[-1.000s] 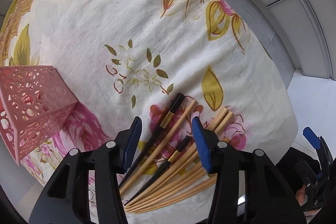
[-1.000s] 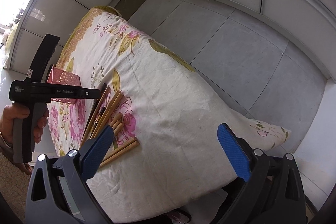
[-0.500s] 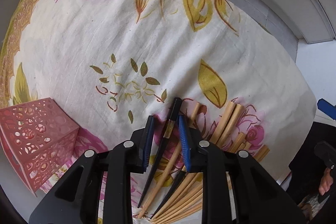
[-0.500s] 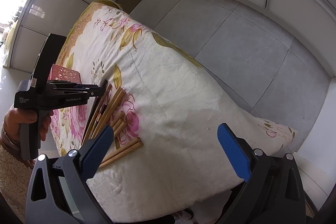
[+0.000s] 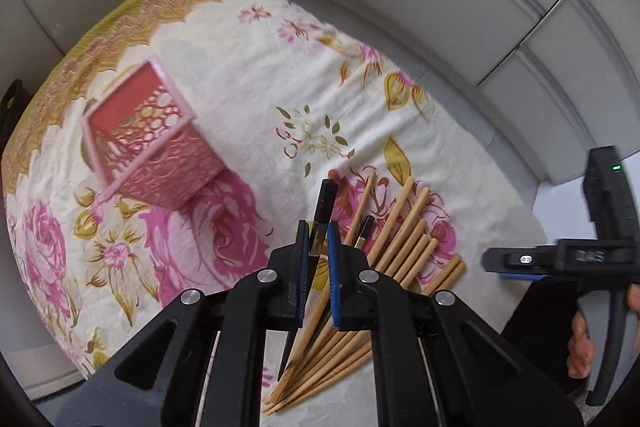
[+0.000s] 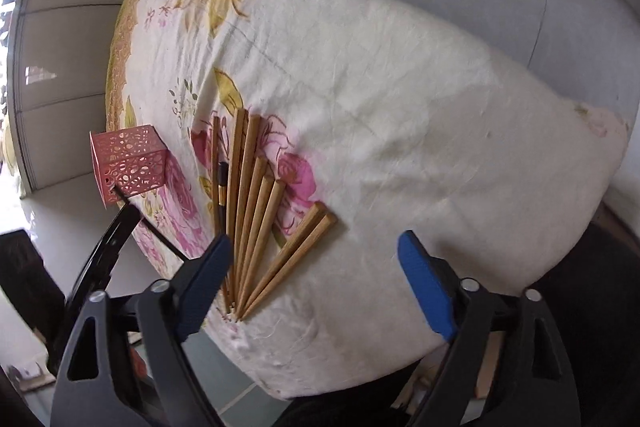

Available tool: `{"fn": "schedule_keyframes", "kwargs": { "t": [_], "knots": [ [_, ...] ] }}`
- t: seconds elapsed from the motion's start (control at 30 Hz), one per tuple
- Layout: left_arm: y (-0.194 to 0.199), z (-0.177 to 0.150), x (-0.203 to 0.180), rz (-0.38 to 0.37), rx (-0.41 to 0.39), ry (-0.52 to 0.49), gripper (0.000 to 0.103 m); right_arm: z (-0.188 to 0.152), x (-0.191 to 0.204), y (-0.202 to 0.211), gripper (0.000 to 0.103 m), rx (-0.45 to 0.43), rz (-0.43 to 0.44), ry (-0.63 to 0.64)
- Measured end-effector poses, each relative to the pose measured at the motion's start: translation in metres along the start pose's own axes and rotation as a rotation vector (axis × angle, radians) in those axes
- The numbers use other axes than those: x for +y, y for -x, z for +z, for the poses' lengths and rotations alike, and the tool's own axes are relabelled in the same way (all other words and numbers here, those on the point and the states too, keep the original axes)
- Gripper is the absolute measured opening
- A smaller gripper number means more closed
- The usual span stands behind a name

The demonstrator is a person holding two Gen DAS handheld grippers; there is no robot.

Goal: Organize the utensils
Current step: 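Grasp wooden chopsticks with the right tool while the left tool reaches toward the pile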

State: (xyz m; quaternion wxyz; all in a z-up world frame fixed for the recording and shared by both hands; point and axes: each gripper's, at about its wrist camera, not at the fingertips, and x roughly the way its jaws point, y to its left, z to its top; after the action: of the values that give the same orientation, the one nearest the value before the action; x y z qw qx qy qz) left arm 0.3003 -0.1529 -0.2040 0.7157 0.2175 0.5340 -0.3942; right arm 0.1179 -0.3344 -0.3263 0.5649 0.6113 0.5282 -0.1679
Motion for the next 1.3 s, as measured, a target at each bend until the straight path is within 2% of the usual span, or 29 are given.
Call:
{"fn": "schedule_keyframes", "kwargs": {
  "t": [0.03,0.1,0.23,0.3,0.47,0.57,0.67,0.77,0.8,0.9,1.0,1.07,1.2,1.23,1.3],
  "knots": [
    [0.02,-0.002,0.002,-0.01,-0.047,0.024,0.008,-0.003,-0.001,-0.008,0.061,0.034,0.01,-0.052],
    [0.053,-0.018,0.008,-0.024,-0.139,0.065,0.008,-0.011,0.003,-0.02,0.049,0.059,-0.012,-0.089],
    [0.083,-0.031,0.018,-0.07,-0.27,0.102,0.007,-0.02,0.018,-0.031,0.032,0.023,-0.123,-0.091],
    [0.094,-0.033,0.022,-0.073,-0.313,0.099,0.007,-0.021,0.025,-0.038,0.028,0.014,-0.18,-0.088],
    [0.129,-0.051,0.032,-0.105,-0.403,0.101,0.007,-0.024,0.047,-0.048,0.027,-0.012,-0.315,-0.068],
    [0.138,-0.061,0.034,-0.117,-0.435,0.097,0.007,-0.019,0.06,-0.052,0.026,-0.014,-0.335,-0.077],
    [0.148,-0.069,0.035,-0.122,-0.464,0.092,0.007,-0.009,0.078,-0.057,0.022,-0.02,-0.365,-0.01],
    [0.16,-0.077,0.037,-0.128,-0.491,0.094,0.007,-0.015,0.084,-0.061,0.018,-0.014,-0.432,0.083],
    [0.163,-0.079,0.038,-0.127,-0.498,0.097,0.007,-0.019,0.084,-0.061,0.014,-0.009,-0.454,0.11],
    [0.166,-0.083,0.041,-0.136,-0.5,0.099,0.008,-0.021,0.076,-0.057,0.011,0.013,-0.503,0.12],
    [0.154,-0.081,0.04,-0.14,-0.45,0.091,0.008,-0.018,0.073,-0.055,0.011,0.042,-0.512,0.104],
    [0.138,-0.079,0.037,-0.139,-0.397,0.083,0.008,-0.018,0.072,-0.058,0.015,0.073,-0.51,0.096],
    [0.115,-0.077,0.033,-0.121,-0.332,0.08,0.008,-0.023,0.063,-0.061,0.019,0.069,-0.488,0.102],
    [0.113,-0.077,0.032,-0.124,-0.327,0.076,0.008,-0.026,0.059,-0.059,0.027,0.075,-0.475,0.086],
    [0.111,-0.077,0.03,-0.127,-0.323,0.072,0.008,-0.036,0.048,-0.056,0.032,0.075,-0.457,0.078]
  ]
}}
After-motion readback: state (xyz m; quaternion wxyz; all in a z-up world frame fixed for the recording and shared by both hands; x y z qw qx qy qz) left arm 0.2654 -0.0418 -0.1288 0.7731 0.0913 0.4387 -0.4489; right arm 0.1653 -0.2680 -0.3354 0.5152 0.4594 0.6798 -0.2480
